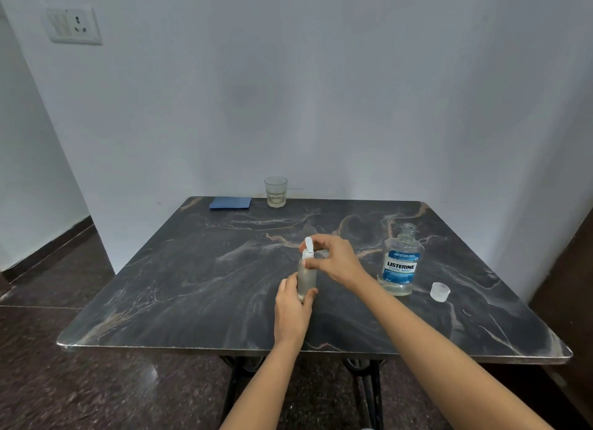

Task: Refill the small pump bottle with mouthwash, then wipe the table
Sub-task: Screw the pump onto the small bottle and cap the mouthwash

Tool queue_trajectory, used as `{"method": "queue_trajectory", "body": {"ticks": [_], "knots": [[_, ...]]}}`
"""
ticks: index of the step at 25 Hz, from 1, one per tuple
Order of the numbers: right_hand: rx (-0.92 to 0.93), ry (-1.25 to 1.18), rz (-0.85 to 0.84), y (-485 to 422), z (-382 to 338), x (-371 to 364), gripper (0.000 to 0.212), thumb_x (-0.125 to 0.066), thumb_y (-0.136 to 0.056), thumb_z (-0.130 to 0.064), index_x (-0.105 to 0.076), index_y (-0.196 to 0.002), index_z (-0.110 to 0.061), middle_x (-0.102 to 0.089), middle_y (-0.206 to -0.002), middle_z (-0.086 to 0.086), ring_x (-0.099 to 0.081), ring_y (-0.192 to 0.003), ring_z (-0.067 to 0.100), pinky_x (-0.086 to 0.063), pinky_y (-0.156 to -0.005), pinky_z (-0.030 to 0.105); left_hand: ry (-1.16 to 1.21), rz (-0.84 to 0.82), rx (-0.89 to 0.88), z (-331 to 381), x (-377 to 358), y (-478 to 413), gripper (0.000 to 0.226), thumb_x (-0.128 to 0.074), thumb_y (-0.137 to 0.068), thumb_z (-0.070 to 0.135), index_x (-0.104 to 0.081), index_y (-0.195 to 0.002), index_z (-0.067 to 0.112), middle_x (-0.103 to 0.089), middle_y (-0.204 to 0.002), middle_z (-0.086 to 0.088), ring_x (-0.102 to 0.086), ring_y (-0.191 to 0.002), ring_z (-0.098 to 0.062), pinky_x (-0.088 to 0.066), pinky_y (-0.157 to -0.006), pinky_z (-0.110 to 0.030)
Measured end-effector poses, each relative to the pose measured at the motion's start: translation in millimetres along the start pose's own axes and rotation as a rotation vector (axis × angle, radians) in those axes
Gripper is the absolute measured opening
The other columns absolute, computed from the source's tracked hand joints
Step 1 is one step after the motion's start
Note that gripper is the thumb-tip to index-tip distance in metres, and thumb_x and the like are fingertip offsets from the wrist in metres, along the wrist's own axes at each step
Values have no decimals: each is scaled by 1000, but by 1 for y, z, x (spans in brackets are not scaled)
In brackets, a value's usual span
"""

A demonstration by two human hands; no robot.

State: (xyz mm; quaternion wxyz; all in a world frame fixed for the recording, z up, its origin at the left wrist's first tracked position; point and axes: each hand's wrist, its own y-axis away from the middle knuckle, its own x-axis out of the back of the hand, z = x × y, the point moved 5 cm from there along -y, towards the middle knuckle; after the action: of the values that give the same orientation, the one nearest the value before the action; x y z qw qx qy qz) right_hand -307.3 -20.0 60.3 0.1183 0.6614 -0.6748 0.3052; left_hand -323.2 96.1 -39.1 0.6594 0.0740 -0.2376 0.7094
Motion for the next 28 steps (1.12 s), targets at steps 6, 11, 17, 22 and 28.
{"method": "queue_trajectory", "body": {"ticks": [6, 11, 17, 22, 28], "knots": [[-71, -6, 219, 7, 2, -10, 34, -76, -75, -11, -71, -109, -13, -72, -108, -2, -64, -101, 5, -48, -85, 14, -30, 18, 2, 2, 1, 1, 37, -65, -91, 26, -55, -124, 17, -56, -112, 4, -54, -102, -11, -47, -88, -28], [-116, -34, 389, 17, -4, -19, 36, -74, -76, -14, -69, -112, -11, -72, -108, 1, -65, -101, 8, -46, -85, 15, -51, 37, 7, 2, 1, 2, 31, -63, -91, 25, -56, -120, 15, -57, -111, 2, -54, -97, -12, -43, -81, -26], [-152, -95, 331, 20, -6, -19, 38, -74, -78, -13, -67, -115, -12, -69, -112, 0, -62, -103, 8, -45, -88, 17, -42, 20, -6, -1, 0, 2, 29, -62, -91, 23, -56, -118, 14, -57, -110, 2, -58, -99, -15, -48, -83, -30], [-115, -24, 22, 6, -2, -8, 30, -71, -81, -13, -70, -111, -15, -69, -113, -1, -61, -109, 9, -46, -100, 30, -58, 21, -17, 0, -1, 0, 30, -63, -92, 25, -55, -120, 15, -57, -111, 3, -55, -98, -11, -45, -83, -26], [-103, -89, -3, 4, 9, -9, 29, -69, -85, -13, -69, -114, -15, -69, -117, -2, -60, -111, 8, -47, -100, 30, -84, 18, -8, -1, -3, -2, 32, -63, -92, 28, -53, -120, 14, -56, -111, 1, -54, -98, -14, -46, -82, -28]]}}
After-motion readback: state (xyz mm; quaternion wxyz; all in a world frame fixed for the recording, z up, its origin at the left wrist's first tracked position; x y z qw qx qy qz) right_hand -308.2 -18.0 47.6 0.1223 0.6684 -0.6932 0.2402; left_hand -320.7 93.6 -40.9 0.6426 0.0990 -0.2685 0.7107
